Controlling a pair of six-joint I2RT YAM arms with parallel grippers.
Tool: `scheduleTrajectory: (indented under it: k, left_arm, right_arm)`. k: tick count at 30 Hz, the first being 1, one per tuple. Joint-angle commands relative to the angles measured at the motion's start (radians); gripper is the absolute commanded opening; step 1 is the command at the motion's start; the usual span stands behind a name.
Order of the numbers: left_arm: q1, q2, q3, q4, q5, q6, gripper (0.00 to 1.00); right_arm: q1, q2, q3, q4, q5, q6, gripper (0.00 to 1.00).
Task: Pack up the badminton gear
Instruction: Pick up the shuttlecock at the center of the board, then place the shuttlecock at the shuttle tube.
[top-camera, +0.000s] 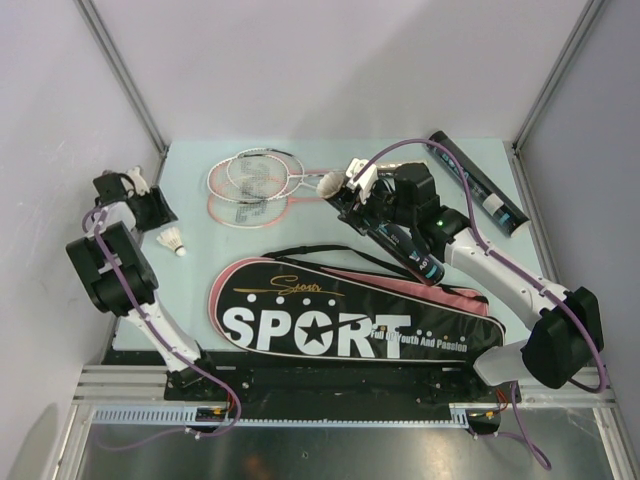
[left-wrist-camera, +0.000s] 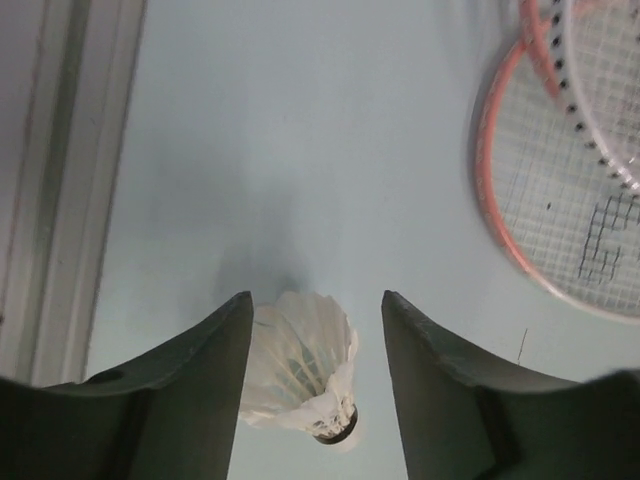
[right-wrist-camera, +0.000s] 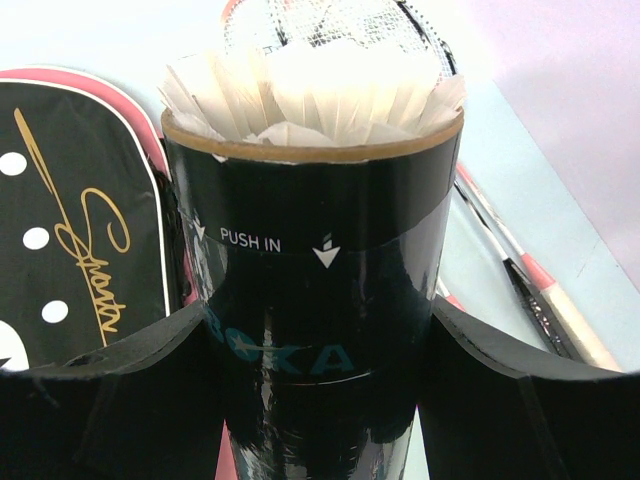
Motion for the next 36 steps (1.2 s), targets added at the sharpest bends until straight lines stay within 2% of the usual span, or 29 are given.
scheduleTrajectory:
  k: [1,5,7,12,13,14,16,17,22,23,25,27,28,30,31,32,34,36]
  left_arm:
    - [0.009,-0.043,-0.070,0.001,0.023,0.076,0.56]
    - [0.008,-0.048,-0.078,-0.007,0.040,0.076,0.49]
    - [0.009,-0.077,-0.096,-0.010,0.040,0.081,0.48]
    - [0.009,-0.120,-0.127,-0.008,0.052,0.065,0.34]
    - [0.008,-0.126,-0.131,-0.010,0.043,0.056,0.30]
    - [0.011,-0.143,-0.131,-0.011,0.035,0.027,0.21]
    - [0.009,-0.179,-0.159,-0.013,0.028,-0.007,0.14]
    - [0.009,-0.207,-0.165,-0.011,0.023,-0.039,0.00]
    - [0.003,-0.294,-0.184,-0.017,0.063,-0.203,0.00]
    - [-0.001,-0.317,-0.191,-0.019,0.072,-0.282,0.00]
    - [-0.015,-0.408,-0.231,0.002,0.189,-0.390,0.00]
    - [-0.113,-0.480,-0.288,0.088,0.250,-0.532,0.00]
    - [-0.226,-0.550,-0.302,0.123,0.280,-0.568,0.00]
    - [-0.340,-0.627,-0.337,0.236,0.290,-0.657,0.00]
    - [-0.439,-0.706,-0.348,0.286,0.288,-0.683,0.00]
    - [-0.492,-0.742,-0.348,0.305,0.209,-0.691,0.00]
    - [-0.623,-0.825,-0.336,0.378,0.163,-0.659,0.00]
    - [-0.668,-0.873,-0.299,0.388,0.098,-0.621,0.00]
  right_arm:
    - [-0.005,-0.024,0.021,0.040,-0.023,0.002,0.19]
    - [-0.005,-0.030,0.020,0.040,-0.029,0.004,0.19]
    - [-0.007,-0.030,0.020,0.040,-0.032,0.004,0.19]
    - [-0.008,-0.030,0.020,0.041,-0.037,0.005,0.18]
    - [-0.008,-0.031,0.020,0.043,-0.038,0.005,0.19]
    - [-0.008,-0.031,0.020,0.043,-0.038,0.007,0.19]
    - [-0.007,-0.025,0.020,0.040,-0.038,0.007,0.19]
    - [-0.005,-0.024,0.020,0.043,-0.031,0.005,0.18]
    - [-0.007,-0.001,0.020,0.048,0.000,-0.013,0.19]
    - [-0.007,0.003,0.020,0.043,0.018,-0.019,0.18]
    - [-0.008,0.016,0.020,0.041,0.031,-0.038,0.17]
    - [-0.004,0.027,0.020,0.032,0.029,-0.061,0.17]
    - [-0.002,0.033,0.021,0.025,0.028,-0.073,0.17]
    - [0.004,0.053,0.020,0.009,0.026,-0.107,0.19]
    - [0.007,0.059,0.020,0.003,0.027,-0.121,0.19]
    - [0.016,0.070,0.023,-0.015,0.037,-0.146,0.20]
    - [0.012,0.076,0.032,-0.034,0.038,-0.147,0.20]
    - [-0.005,0.072,0.034,-0.051,0.023,-0.142,0.20]
